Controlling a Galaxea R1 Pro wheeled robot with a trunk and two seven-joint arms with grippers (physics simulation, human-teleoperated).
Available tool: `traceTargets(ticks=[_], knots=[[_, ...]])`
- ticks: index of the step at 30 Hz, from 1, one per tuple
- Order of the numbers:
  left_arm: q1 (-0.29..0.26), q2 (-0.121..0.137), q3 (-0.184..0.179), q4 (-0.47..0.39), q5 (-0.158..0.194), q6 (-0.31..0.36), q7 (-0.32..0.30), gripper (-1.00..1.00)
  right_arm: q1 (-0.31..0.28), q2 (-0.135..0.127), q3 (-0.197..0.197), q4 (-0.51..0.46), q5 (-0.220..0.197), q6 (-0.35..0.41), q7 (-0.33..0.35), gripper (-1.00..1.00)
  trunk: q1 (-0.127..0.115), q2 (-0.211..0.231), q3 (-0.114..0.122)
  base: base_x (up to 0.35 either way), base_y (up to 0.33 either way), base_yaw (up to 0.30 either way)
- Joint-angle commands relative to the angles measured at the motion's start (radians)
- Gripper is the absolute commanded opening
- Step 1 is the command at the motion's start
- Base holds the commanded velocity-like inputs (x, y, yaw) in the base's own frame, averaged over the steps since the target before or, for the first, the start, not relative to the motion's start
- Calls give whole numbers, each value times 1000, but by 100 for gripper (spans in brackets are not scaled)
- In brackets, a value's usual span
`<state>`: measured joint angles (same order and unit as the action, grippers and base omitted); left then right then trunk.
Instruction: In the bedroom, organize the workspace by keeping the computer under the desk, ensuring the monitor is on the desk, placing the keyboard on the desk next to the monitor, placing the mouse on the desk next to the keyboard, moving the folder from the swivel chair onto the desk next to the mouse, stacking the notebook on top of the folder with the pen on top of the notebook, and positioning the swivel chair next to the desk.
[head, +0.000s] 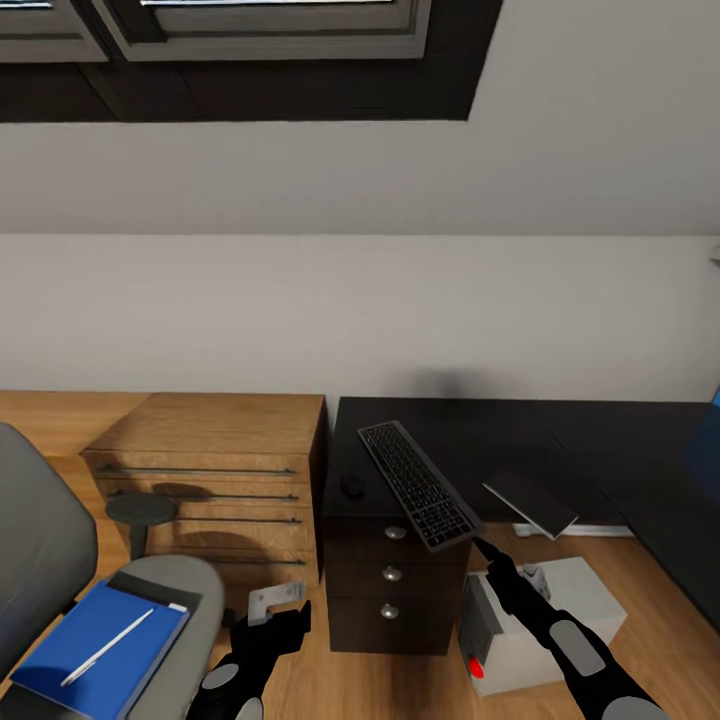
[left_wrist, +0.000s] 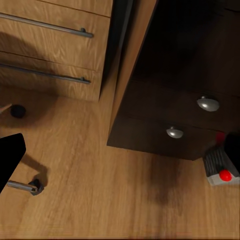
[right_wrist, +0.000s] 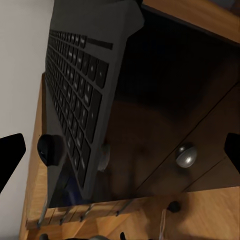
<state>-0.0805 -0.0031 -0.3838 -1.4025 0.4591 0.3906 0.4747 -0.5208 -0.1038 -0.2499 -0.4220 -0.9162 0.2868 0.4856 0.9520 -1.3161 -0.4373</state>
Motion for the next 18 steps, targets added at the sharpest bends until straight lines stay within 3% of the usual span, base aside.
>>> traceTargets(ticks=[1, 5, 13, 18], knots=[[-1, 0, -1, -1, 9, 2, 9, 100, -1, 0, -5, 0, -7, 9, 2, 100, 4, -8, -4, 0, 0, 0], [-1, 0, -2, 1, 9, 2, 9, 100, -1, 1, -5, 0, -7, 9, 2, 100, 19, -36, -17, 0, 0, 0], [-1, 2, -21, 22, 8, 2, 7, 100, -1, 3, -5, 0, -6, 8, 2, 100, 19, -36, -17, 4, 0, 0], [-1, 2, -31, 50, 5, 2, 7, 100, -1, 3, -5, 0, -6, 8, 2, 100, 19, -36, -17, 212, 0, 0]])
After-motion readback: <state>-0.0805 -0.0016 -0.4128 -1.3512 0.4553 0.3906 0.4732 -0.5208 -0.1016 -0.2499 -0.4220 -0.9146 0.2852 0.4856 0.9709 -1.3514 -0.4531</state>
